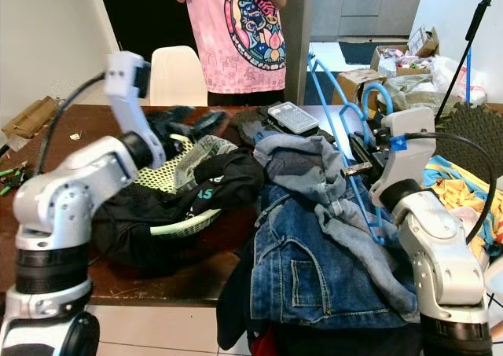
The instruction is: Hang hanger
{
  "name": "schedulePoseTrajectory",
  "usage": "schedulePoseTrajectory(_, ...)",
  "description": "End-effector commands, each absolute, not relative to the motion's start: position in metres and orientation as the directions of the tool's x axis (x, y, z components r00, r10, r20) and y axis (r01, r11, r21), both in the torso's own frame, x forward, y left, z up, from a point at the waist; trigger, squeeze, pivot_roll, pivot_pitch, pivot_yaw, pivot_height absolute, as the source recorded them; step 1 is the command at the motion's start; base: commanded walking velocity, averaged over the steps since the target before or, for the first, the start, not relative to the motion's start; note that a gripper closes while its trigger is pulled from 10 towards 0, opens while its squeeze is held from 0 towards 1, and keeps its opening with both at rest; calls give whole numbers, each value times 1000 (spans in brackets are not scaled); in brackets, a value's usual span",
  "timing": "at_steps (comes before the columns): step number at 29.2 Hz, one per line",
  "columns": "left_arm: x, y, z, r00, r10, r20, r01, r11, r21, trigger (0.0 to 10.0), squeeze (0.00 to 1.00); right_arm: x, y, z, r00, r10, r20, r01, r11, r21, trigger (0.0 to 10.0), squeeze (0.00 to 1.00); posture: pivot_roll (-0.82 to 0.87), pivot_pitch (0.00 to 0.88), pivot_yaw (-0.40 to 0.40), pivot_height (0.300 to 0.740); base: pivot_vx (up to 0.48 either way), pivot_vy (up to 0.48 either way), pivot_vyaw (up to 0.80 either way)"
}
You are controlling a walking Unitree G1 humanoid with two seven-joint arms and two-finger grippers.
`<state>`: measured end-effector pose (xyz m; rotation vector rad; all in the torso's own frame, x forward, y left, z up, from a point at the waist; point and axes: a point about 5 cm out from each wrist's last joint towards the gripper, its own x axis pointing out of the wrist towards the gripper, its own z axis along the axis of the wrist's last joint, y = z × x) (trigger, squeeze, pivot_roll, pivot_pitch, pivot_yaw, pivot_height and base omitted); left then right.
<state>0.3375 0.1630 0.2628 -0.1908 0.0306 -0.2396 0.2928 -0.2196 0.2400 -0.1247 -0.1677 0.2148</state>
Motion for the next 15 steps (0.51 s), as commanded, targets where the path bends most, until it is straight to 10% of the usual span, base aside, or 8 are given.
schedulePoseTrajectory(1,340,177,247,983,-150,-106,129,975,-183,10000,439,295,-217,239,962,234,144,-213,966,-149,10000,0,224,0,24,740,0,0,0)
schedulePoseTrajectory(2,340,185,235,982,-97,-165,67,982,-177,10000,0,295,-216,239,961,237,144,-216,965,-149,10000,0,219,0,24,740,0,0,0)
schedulePoseTrajectory(15,346,186,185,914,-98,-393,-23,956,-293,10000,0,294,-217,240,961,237,144,-214,964,-157,10000,0,207,0,25,740,0,0,0)
